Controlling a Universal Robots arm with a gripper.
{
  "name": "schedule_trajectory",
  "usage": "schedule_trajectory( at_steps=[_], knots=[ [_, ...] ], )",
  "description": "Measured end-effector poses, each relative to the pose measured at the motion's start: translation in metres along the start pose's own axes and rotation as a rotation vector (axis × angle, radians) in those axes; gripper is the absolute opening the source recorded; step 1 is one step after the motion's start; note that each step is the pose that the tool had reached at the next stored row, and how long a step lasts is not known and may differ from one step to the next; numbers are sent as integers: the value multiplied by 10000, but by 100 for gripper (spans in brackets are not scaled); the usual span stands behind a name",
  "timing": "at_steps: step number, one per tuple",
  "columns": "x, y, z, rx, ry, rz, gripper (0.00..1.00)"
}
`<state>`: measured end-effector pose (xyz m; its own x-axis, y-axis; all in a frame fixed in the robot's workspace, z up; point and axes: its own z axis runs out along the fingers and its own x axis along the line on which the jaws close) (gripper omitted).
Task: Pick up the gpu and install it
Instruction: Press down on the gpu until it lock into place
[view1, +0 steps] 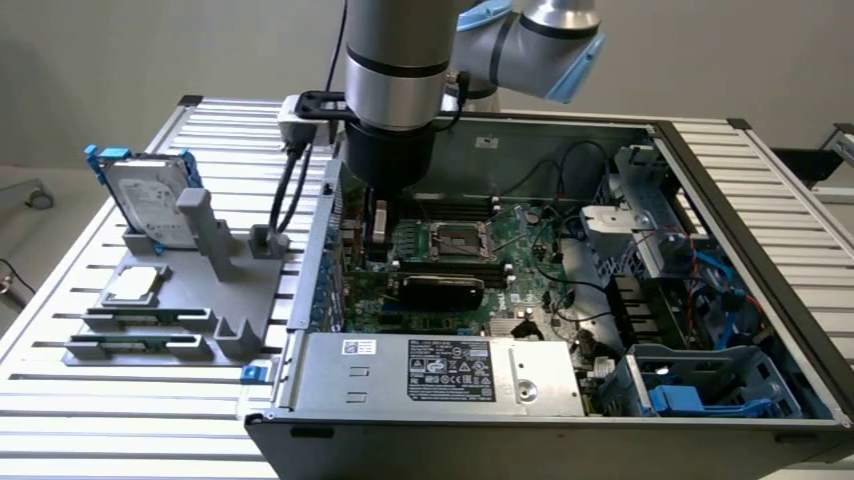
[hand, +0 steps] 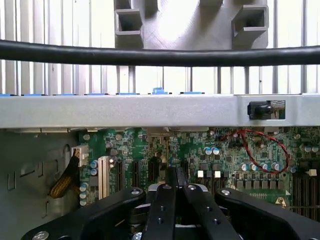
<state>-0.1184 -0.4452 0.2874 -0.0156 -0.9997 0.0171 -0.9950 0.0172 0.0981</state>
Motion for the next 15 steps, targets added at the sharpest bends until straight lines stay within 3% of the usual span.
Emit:
schedule_trajectory(
  at_steps=[6, 12, 15],
  knots=[
    [1, 48, -31, -43, 16, 1, 11],
    [2, 91, -28, -138, 129, 11, 11],
    [2, 101, -31, -173, 222, 21, 11]
  ],
)
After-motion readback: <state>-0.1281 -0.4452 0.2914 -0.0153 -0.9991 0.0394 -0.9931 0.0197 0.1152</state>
